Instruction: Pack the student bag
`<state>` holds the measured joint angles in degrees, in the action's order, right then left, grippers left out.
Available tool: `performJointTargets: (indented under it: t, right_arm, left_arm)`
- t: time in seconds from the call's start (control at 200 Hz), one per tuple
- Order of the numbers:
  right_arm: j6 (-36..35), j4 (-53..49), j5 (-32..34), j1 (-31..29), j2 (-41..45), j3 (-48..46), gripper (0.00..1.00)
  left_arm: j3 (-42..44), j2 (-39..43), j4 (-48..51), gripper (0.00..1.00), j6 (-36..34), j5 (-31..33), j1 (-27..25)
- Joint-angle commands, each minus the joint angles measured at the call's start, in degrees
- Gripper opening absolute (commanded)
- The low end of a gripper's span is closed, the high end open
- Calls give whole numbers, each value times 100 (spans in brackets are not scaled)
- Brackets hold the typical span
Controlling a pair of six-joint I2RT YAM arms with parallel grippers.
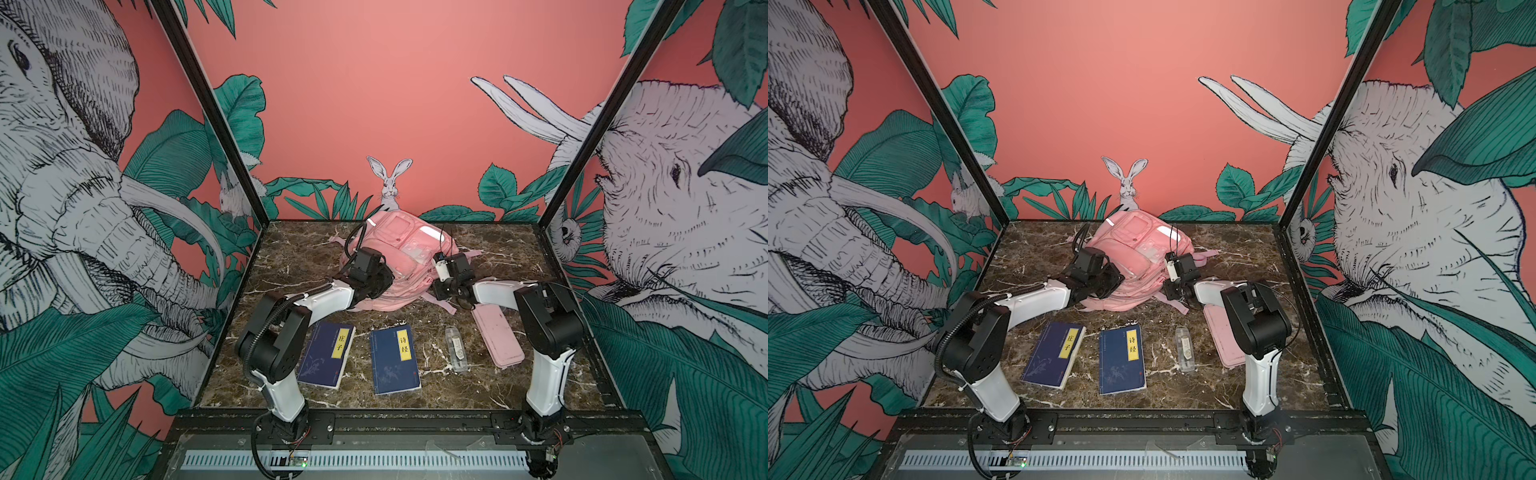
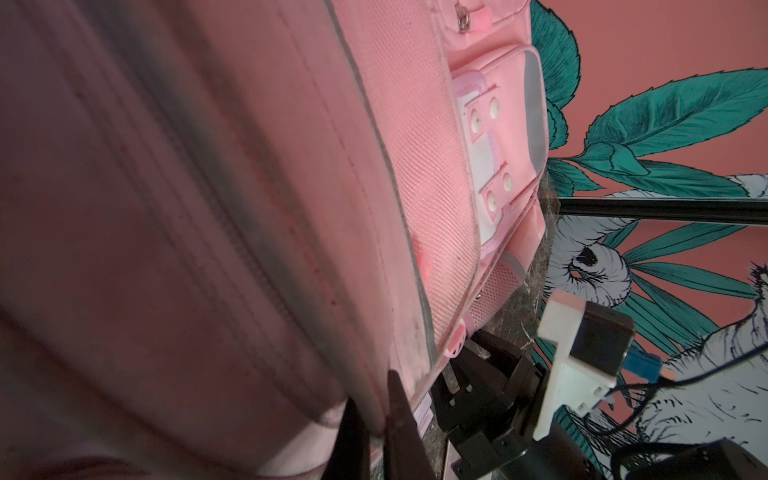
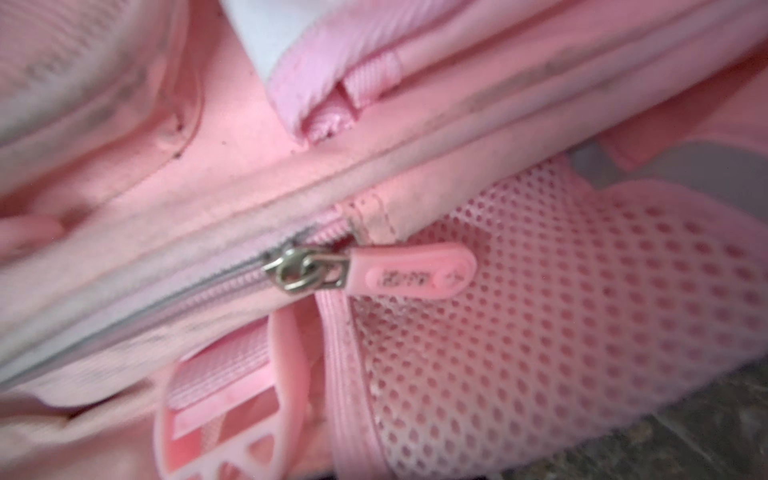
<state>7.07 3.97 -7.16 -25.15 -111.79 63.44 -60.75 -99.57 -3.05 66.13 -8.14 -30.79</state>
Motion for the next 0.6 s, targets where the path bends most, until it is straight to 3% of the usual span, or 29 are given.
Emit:
performJointTargets:
  t: [0.0,0.42,0.595]
  right_arm:
    - [-5,43,-9,-26,-149,106,27]
    - [80,-12,40,-42,267,-268,5]
    - [31,-418,-18,-58,558,-213,1]
  left_arm:
    - [51,-5,-128,0,-135,113,92]
    - [-39,-88,-137,0,-131,103,169]
    - [-212,-131,-127,0,-137,89,194]
